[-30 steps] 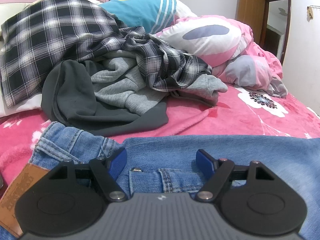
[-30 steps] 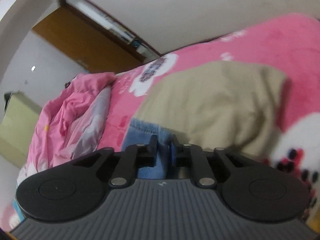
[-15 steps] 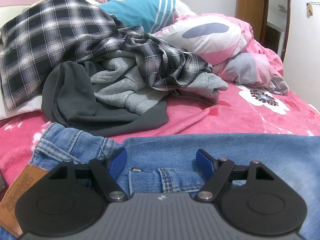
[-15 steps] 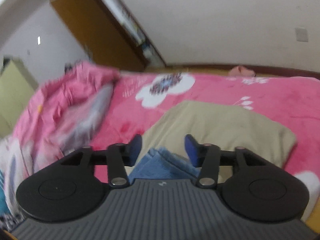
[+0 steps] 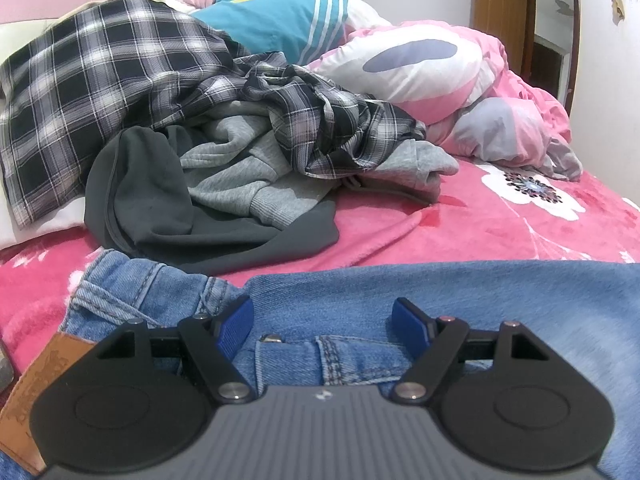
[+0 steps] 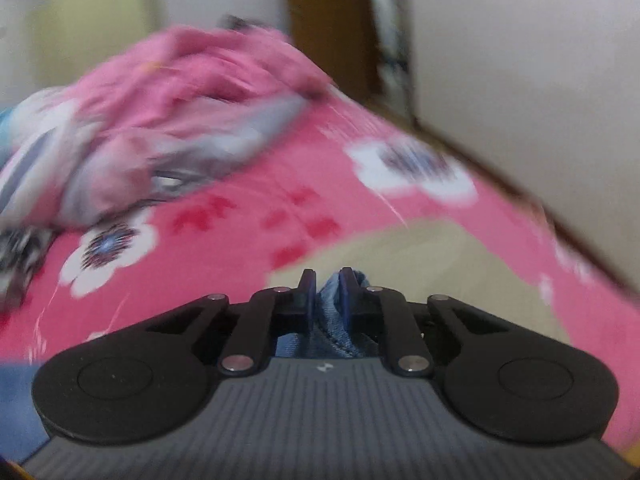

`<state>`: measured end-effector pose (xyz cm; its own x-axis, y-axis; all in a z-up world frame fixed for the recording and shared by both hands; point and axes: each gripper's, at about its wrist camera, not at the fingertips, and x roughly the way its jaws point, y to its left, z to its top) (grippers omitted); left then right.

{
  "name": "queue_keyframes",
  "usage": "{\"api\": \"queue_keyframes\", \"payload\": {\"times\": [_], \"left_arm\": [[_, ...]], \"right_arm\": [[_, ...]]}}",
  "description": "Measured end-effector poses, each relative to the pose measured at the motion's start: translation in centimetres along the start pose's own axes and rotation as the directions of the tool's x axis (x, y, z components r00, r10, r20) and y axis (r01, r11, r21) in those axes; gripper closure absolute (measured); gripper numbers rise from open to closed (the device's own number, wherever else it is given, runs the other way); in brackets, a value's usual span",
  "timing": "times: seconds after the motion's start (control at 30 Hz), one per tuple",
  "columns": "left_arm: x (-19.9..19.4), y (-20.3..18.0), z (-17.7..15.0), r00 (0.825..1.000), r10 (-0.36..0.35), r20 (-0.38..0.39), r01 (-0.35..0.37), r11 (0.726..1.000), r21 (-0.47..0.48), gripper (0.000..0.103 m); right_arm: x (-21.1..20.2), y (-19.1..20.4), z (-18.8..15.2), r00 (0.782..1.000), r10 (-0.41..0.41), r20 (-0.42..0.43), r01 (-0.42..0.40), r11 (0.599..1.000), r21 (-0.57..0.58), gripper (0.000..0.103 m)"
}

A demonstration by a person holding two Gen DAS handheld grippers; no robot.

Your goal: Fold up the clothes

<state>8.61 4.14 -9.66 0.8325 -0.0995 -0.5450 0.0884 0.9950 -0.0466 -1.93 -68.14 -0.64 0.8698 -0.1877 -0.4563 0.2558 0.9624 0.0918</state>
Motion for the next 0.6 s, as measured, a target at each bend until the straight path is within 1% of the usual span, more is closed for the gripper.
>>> {"api": "queue_keyframes", "payload": {"times": [0.03,0.1,0.13,0.17,0.2,0.23,0.27,0.33,0.37,0.43,0.53,0.6], "left_arm": [[0.0,0.0,0.0,1.0,0.001,0.0,-0.001,1.0,0.002,0.025],[0.0,-0.1,0.0,1.0,0.004,-0.001,-0.004,1.0,0.004,0.025],[0.0,-0.1,0.0,1.0,0.004,0.0,-0.004,1.0,0.005,0.025],[0.0,-0.1,0.0,1.0,0.005,0.0,-0.005,1.0,0.006,0.025],[0.0,-0.1,0.0,1.0,0.006,0.0,-0.006,1.0,0.006,0.025],[0.0,-0.1,0.0,1.0,0.006,0.0,-0.006,1.0,0.007,0.025],[0.0,-0.1,0.0,1.0,0.007,0.0,-0.007,1.0,0.007,0.025],[0.0,-0.2,0.0,1.0,0.007,-0.001,-0.007,1.0,0.008,0.025],[0.0,-0.2,0.0,1.0,0.008,-0.001,-0.008,1.0,0.009,0.025],[0.0,-0.2,0.0,1.0,0.01,-0.001,-0.01,1.0,0.01,0.026],[0.1,-0.2,0.0,1.0,0.011,-0.001,-0.011,1.0,0.012,0.025],[0.1,-0.3,0.0,1.0,0.012,-0.001,-0.012,1.0,0.013,0.025]], "right_arm": [[-0.9,0.5,0.1,0.998,0.027,0.05,-0.025,0.999,-0.048,0.095],[-2.5,1.2,0.0,0.987,0.07,0.142,-0.052,0.99,-0.129,0.097],[-2.9,1.1,0.0,0.982,0.08,0.172,-0.055,0.988,-0.143,0.097],[-2.8,0.6,0.0,0.981,0.051,0.188,-0.026,0.991,-0.131,0.097],[-2.1,-0.1,-0.1,0.983,-0.013,0.182,0.033,0.993,-0.109,0.097],[-1.1,-1.1,-0.2,0.984,-0.088,0.154,0.101,0.992,-0.076,0.096],[0.3,-2.6,-0.5,0.978,-0.181,0.1,0.183,0.983,-0.016,0.095],[2.0,-5.7,-1.2,0.951,-0.309,0.006,0.307,0.946,0.102,0.095],[2.2,-6.7,-1.6,0.938,-0.346,-0.01,0.344,0.927,0.151,0.095],[1.1,-7.9,-2.5,0.933,-0.357,0.031,0.338,0.906,0.256,0.093],[-0.3,-5.9,-2.5,0.965,-0.245,0.089,0.219,0.947,0.233,0.093],[-1.3,-4.3,-2.4,0.979,-0.16,0.124,0.132,0.97,0.204,0.093]]}}
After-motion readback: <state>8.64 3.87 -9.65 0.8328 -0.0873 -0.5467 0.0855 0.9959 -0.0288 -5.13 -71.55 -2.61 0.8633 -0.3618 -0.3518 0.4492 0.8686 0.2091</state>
